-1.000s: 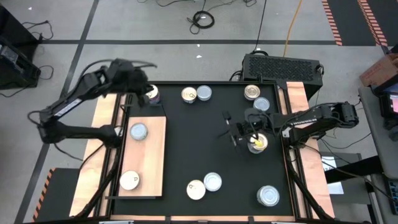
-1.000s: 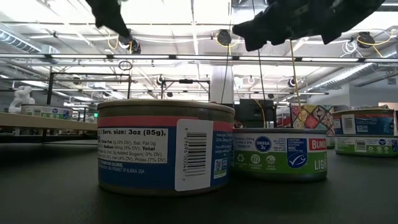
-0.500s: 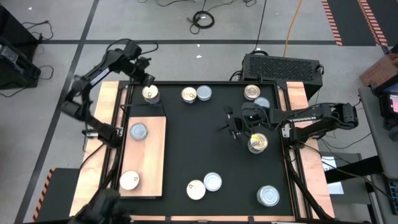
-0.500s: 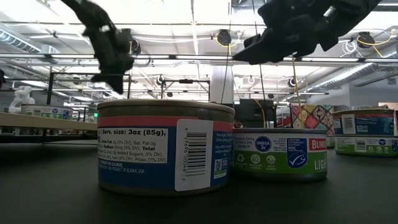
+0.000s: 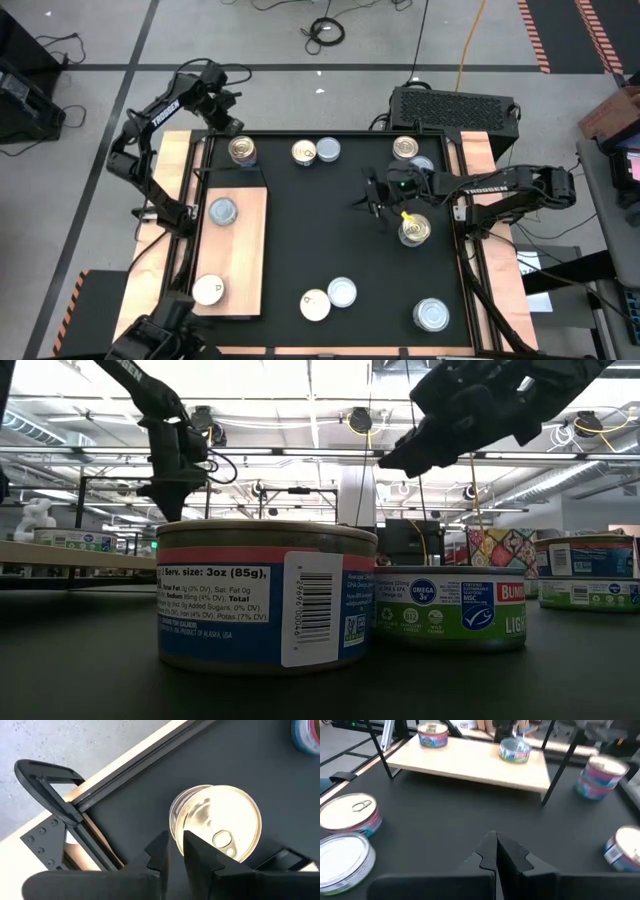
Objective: Stack canned seafood by type on shelf
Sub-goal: Put the blue tuna can on the shelf
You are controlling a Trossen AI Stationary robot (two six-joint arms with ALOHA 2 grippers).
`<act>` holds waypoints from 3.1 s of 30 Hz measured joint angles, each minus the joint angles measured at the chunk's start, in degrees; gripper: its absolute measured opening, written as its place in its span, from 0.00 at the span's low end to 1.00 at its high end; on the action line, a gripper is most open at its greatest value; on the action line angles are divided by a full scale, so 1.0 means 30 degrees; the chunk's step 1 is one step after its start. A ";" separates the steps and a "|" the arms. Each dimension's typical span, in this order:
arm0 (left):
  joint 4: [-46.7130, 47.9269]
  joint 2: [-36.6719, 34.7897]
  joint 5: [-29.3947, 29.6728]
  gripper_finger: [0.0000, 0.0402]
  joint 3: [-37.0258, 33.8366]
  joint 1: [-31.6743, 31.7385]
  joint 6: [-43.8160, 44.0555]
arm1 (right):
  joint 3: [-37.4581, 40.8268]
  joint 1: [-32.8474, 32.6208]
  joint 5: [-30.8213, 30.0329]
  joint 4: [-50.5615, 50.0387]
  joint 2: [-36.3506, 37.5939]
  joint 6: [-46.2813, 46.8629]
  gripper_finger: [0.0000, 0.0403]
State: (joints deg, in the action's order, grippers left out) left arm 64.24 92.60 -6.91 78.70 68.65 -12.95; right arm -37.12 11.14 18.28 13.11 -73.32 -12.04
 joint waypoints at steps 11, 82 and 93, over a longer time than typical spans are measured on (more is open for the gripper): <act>-0.0164 0.0000 -0.0091 0.43 -0.0211 -0.0045 0.0169 | 0.0000 0.0000 -0.0005 -0.0351 0.0000 0.0229 0.00; -0.1950 -0.0714 0.0333 0.44 -0.4167 -0.1123 0.6680 | 0.0000 -0.0007 -0.0019 -0.1765 -0.0003 0.0301 0.00; -0.2286 -0.0648 0.0675 0.37 -0.4167 -0.1123 0.7190 | 0.0000 -0.0073 0.0032 -0.1757 -0.0007 0.0309 0.00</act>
State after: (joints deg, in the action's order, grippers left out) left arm 57.39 90.65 -4.89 66.19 65.28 8.62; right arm -37.12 10.92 18.37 7.84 -73.34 -11.11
